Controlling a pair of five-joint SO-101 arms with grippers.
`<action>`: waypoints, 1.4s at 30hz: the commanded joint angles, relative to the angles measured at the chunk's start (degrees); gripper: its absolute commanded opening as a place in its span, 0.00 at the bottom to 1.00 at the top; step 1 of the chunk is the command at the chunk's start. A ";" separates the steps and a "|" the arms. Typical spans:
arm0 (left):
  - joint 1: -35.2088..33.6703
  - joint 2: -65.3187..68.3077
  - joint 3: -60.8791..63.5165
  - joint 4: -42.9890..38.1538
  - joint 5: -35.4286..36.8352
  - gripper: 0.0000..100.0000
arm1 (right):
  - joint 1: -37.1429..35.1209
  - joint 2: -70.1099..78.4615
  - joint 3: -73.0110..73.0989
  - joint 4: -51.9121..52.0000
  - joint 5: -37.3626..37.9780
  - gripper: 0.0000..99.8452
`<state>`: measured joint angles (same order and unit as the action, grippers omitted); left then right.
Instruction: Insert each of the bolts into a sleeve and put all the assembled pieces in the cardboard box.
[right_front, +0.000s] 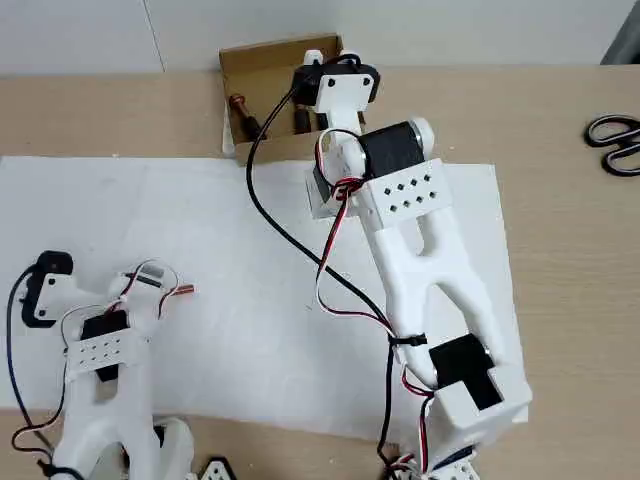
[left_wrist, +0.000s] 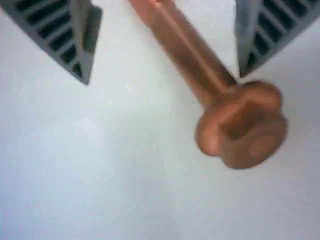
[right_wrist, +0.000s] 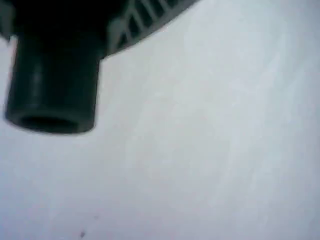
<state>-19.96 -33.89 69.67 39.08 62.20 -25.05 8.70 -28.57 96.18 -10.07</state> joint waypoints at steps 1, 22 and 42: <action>-0.18 -1.23 -0.13 -0.97 0.09 0.18 | 0.48 -0.75 -0.26 -0.66 0.35 0.00; -0.35 -1.14 0.84 -0.88 0.09 0.09 | 0.57 -0.75 -0.26 -0.57 0.35 0.00; -0.26 -1.67 -0.22 -0.97 0.35 0.01 | 0.57 -0.40 -0.26 -1.10 0.35 0.00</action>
<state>-19.96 -34.33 70.64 38.64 62.20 -25.05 8.70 -28.57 96.18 -10.07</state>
